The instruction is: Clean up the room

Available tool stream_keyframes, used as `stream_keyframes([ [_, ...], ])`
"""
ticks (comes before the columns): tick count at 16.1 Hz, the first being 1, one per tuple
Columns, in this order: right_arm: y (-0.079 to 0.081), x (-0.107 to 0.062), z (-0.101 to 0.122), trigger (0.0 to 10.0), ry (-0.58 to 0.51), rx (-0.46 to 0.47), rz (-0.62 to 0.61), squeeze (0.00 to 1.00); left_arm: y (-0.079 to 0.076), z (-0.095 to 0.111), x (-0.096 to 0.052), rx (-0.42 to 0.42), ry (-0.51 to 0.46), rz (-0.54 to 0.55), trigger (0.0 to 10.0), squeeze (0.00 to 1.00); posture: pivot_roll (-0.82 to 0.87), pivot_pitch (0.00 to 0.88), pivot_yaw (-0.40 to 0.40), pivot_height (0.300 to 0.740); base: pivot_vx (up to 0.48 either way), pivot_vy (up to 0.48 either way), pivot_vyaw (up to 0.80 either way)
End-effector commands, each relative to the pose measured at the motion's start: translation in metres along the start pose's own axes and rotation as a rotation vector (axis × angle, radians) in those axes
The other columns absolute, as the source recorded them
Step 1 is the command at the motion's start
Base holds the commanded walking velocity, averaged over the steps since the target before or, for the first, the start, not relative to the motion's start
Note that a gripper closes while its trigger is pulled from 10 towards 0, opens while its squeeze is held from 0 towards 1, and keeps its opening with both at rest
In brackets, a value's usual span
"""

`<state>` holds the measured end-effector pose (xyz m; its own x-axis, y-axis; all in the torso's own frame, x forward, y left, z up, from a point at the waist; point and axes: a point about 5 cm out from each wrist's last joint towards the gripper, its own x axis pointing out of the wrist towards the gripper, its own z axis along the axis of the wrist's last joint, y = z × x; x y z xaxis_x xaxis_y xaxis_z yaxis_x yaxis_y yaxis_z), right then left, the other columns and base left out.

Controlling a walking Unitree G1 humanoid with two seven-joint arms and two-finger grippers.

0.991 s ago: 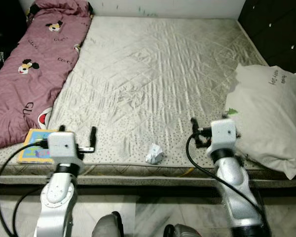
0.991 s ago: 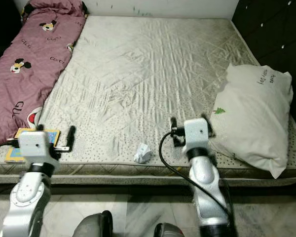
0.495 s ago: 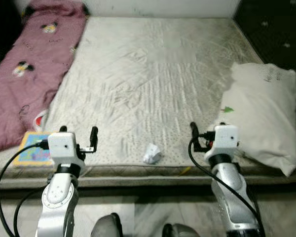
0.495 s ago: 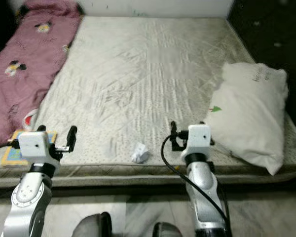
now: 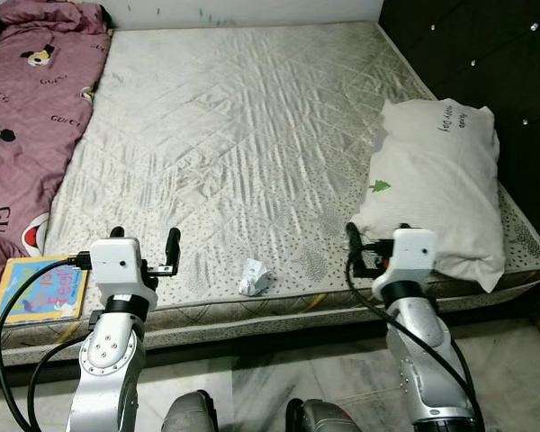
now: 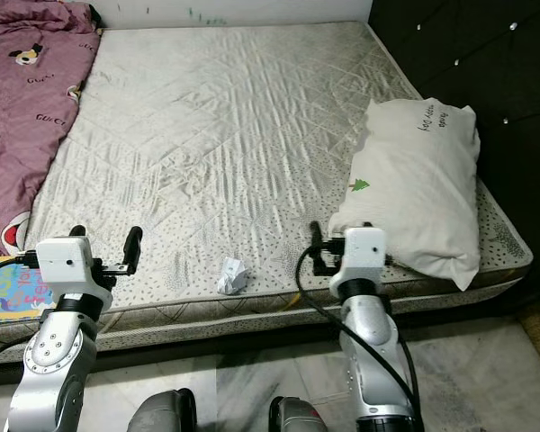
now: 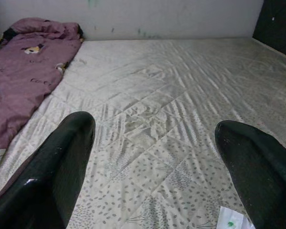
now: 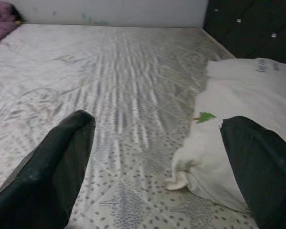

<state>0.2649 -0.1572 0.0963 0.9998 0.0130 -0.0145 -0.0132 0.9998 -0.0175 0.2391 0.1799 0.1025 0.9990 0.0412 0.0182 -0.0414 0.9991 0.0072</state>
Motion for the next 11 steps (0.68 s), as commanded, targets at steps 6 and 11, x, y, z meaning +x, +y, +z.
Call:
stream_keyframes([
  [6, 0.001, 0.0007, -0.002, 10.0, 0.007, -0.01, 0.018, 0.0, 0.0008, -0.0034, 0.0005, 0.004, 0.028, 0.004, 10.0, 0.0, 0.07, 0.142, -0.002, 0.74, 0.0, 0.0, 0.0],
  [11, 0.0018, 0.0011, -0.0025, 10.0, 0.011, -0.01, 0.026, 0.0, 0.0004, -0.0042, 0.0013, 0.005, 0.034, 0.004, 10.0, 0.0, 0.07, 0.143, -0.002, 0.735, 0.0, 0.0, 0.0],
])
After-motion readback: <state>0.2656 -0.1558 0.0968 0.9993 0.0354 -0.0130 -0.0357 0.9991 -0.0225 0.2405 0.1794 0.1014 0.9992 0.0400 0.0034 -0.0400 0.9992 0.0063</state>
